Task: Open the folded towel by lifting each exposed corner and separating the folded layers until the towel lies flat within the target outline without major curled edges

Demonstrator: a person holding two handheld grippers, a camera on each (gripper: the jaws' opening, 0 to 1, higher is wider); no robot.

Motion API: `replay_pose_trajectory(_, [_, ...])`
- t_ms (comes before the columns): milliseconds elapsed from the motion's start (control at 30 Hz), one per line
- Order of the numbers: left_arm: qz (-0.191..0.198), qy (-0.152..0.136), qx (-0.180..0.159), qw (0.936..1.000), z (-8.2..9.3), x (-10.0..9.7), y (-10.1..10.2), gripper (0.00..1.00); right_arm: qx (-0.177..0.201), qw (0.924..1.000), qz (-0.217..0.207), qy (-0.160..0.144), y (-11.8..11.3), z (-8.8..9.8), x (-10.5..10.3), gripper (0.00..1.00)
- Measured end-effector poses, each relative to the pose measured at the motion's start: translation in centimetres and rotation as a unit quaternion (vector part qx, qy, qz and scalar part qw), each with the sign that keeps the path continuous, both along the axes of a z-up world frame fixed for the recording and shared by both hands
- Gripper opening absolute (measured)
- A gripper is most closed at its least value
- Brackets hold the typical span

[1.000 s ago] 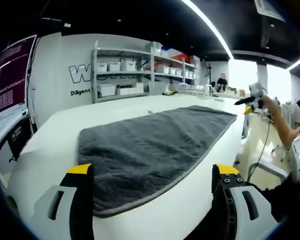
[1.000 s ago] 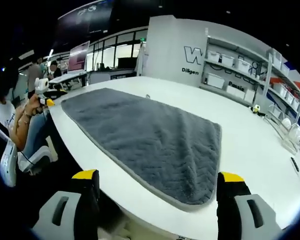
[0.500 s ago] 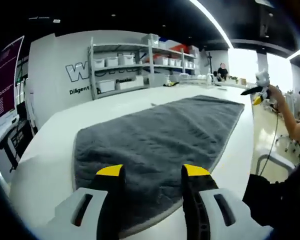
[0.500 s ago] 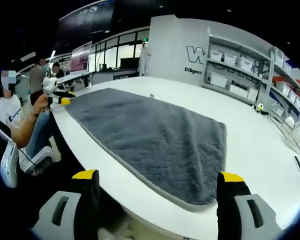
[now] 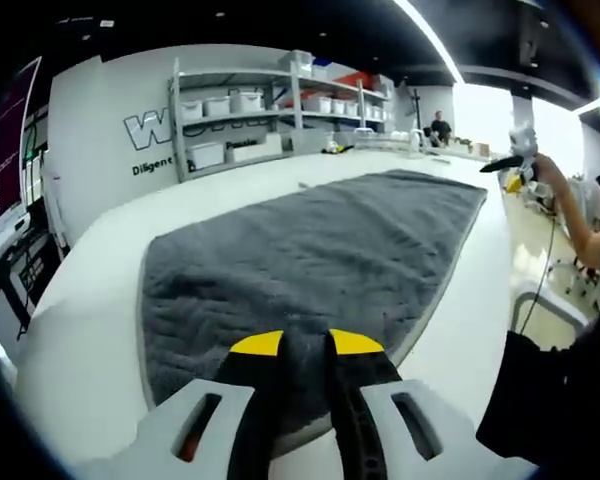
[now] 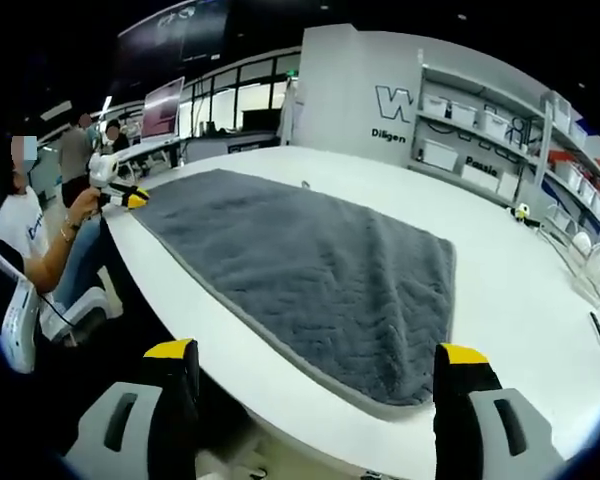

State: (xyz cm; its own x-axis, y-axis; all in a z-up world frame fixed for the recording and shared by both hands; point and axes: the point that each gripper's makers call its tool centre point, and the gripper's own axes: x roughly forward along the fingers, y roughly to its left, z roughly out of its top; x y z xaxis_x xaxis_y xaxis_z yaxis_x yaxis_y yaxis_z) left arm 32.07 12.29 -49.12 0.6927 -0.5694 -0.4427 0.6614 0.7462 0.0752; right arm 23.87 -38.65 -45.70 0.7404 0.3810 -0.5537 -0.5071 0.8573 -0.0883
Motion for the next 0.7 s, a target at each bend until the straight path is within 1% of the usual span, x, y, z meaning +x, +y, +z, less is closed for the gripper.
replay_pose_trajectory(133, [-0.003,-0.001,0.001,1.0,-0.1,-0.3,0.1,0.07,-0.002,1.0,0.004,0.0,0.3,0.2,0.0,0.99])
replay_pose_trajectory(200, [-0.003,-0.002,0.005,1.0,-0.1,-0.5,0.2,0.06,-0.005,1.0,0.007,0.001,0.5,0.2,-0.1,0.99])
replay_pose_trajectory(500, [0.001,-0.002,0.005,1.0,-0.1,-1.5,0.8,0.06,-0.01,0.9998,0.014,0.005,1.0,0.3,-0.1,0.99])
replay_pose_trajectory(700, [0.002,-0.001,0.009,1.0,-0.1,-2.3,1.2,0.06,-0.013,0.9997,0.017,0.011,1.1,0.0,-0.2,0.99])
